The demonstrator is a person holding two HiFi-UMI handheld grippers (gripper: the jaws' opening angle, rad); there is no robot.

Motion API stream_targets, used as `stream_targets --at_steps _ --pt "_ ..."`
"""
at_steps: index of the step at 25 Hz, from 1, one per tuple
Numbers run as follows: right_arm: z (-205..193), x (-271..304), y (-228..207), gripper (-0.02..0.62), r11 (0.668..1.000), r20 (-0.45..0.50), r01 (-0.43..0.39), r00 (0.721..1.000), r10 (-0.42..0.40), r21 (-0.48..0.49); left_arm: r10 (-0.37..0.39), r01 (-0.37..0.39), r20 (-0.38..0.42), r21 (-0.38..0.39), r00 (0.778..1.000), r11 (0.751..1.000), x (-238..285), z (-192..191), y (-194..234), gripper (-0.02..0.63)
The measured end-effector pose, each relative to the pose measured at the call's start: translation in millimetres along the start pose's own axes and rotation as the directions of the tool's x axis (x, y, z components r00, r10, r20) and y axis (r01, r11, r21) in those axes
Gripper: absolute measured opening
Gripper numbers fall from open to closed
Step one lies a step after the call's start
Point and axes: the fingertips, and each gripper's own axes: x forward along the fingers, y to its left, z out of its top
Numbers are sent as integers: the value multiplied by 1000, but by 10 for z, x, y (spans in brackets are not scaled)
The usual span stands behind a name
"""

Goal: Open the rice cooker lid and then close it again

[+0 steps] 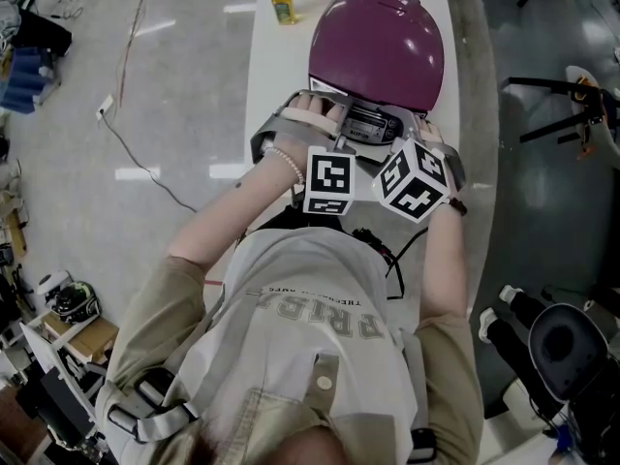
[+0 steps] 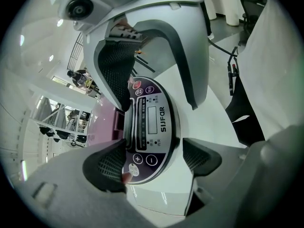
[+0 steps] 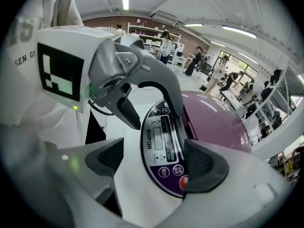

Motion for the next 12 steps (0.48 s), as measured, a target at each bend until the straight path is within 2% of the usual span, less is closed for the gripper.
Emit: stream_targets --at_steps 5,12 --pt "-20 24 -1 386 1000 -47 8 999 -9 -23 10 -10 -4 -11 1000 1000 10 2 -2 385" --pt "-19 34 25 387 1000 -35 29 999 -29 -6 0 1 22 -40 1000 999 -9 20 -13 385"
